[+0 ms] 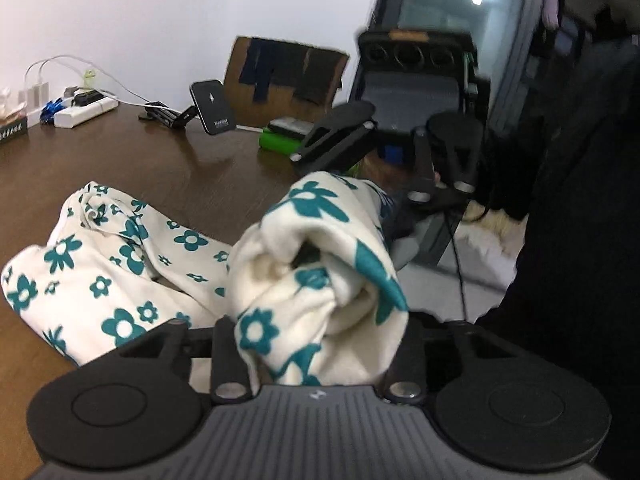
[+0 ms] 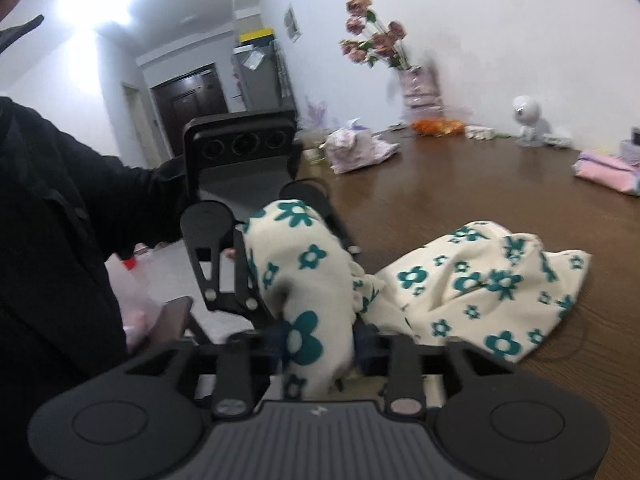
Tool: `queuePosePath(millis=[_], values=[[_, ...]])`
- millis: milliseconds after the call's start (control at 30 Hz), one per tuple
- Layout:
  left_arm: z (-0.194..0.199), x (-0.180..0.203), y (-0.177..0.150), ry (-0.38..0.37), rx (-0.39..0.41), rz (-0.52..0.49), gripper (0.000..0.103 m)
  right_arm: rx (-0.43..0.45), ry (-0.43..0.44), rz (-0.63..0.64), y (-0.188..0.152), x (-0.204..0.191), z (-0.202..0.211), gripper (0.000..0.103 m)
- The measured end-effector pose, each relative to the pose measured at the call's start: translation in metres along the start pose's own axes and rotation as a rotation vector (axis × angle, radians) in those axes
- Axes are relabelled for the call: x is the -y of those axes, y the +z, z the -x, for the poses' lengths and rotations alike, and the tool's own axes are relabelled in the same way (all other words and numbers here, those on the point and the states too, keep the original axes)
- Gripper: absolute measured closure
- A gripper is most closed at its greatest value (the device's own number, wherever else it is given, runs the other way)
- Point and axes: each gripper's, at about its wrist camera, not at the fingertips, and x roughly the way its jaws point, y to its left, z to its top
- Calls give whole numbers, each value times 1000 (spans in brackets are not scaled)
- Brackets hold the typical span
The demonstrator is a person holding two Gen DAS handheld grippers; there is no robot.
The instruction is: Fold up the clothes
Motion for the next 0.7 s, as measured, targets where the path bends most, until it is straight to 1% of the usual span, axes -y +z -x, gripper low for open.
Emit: queuePosePath(millis=[33,67,100,167,200,267,300,333,367,400,433,467,500,533,567,600,667,700], values=[[3,-1,-3,-21,19,29,70,28,-17,15,-2,-3,6,30],[5,-1,-6,-42,38,58,71,57,-32,30,-4,-5,11,16],[8,1,-8,-58,56,73,73,92,-37,49,-6,-6,16,13],[13,4,-10,-80,81,84,74,122,-20,36,-11,-2,15,13],[15,5,-11,-90,93,89,74,133,0,23,-14,1,12,13],[17,8,-9,-107,91,99,74,137,50,12,-19,5,2,14],[18,9,-8,-115,88,104,74,131,82,11,-21,7,-4,17],[17,11,-8,-118,74,105,74,107,136,-3,-20,9,-12,22],[15,12,-8,-117,56,102,74,81,199,-31,-18,13,-18,39],[14,12,-9,-112,44,100,74,61,260,-100,-17,20,-23,51],[14,12,-9,-107,39,105,74,44,314,-170,-16,27,-27,53],[16,13,-11,-105,31,108,71,42,329,-236,-18,34,-29,55],[18,15,-12,-100,17,100,69,41,344,-305,-20,40,-30,62],[18,17,-13,-80,-6,87,58,40,354,-386,-24,47,-30,67],[18,18,-13,-55,-31,75,51,33,367,-460,-27,52,-31,76],[20,19,-14,-34,-52,65,44,25,376,-524,-30,57,-31,78],[32,18,-14,3,-50,49,38,1,352,-532,-30,54,-31,78],[40,17,-13,29,-27,48,28,-11,341,-533,-30,52,-31,79]])
